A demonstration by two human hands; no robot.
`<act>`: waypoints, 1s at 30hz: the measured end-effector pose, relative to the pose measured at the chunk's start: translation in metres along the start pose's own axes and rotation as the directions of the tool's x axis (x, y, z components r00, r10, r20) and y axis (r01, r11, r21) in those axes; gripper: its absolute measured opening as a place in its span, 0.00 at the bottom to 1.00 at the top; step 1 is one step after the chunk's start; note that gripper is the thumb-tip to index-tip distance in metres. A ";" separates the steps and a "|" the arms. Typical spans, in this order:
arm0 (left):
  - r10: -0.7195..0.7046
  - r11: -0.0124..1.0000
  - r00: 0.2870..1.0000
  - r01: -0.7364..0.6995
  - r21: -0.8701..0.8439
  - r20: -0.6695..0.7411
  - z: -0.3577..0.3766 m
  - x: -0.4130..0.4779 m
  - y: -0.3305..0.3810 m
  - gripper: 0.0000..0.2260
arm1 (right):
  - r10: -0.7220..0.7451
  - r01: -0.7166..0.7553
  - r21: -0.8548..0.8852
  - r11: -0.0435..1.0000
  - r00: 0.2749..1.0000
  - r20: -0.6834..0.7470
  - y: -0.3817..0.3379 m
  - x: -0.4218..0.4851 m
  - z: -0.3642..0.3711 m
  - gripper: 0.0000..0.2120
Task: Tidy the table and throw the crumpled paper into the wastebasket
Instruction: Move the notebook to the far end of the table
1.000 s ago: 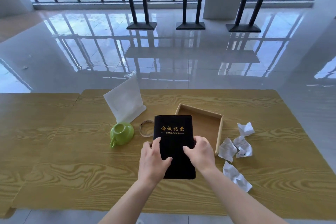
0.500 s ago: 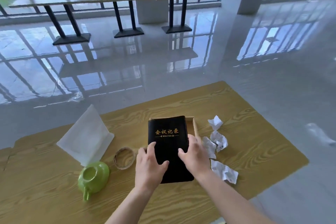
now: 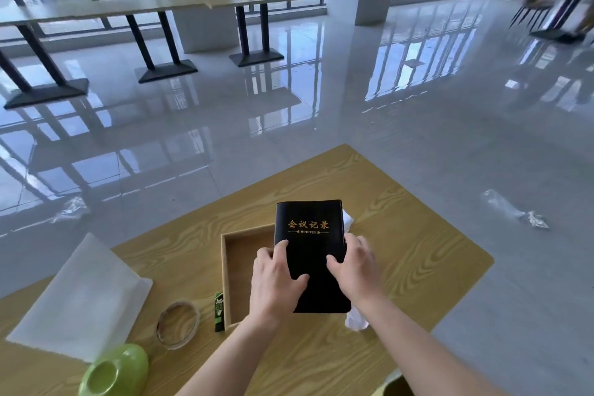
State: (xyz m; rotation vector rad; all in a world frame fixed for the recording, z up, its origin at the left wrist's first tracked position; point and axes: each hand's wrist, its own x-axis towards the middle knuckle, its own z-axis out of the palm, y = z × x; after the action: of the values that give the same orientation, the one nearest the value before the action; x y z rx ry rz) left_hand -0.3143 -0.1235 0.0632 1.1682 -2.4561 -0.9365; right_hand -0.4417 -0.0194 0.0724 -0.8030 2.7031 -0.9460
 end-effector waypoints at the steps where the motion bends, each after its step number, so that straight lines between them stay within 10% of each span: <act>1: 0.003 1.000 1.000 -0.003 0.005 0.005 0.005 0.007 0.007 0.35 | 0.003 -0.003 0.005 1.000 1.000 0.001 0.006 0.008 -0.004 0.14; 30: -0.091 0.996 0.952 0.081 0.045 0.293 0.226 0.169 0.181 0.35 | 0.120 -0.108 -0.084 0.991 0.981 0.152 0.214 0.254 -0.078 0.11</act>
State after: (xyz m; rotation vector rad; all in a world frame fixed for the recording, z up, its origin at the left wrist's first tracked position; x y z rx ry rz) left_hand -0.6396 -0.0689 0.0045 1.2337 -2.6769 -1.1771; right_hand -0.7738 0.0247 0.0061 -0.6949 2.6294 -0.7283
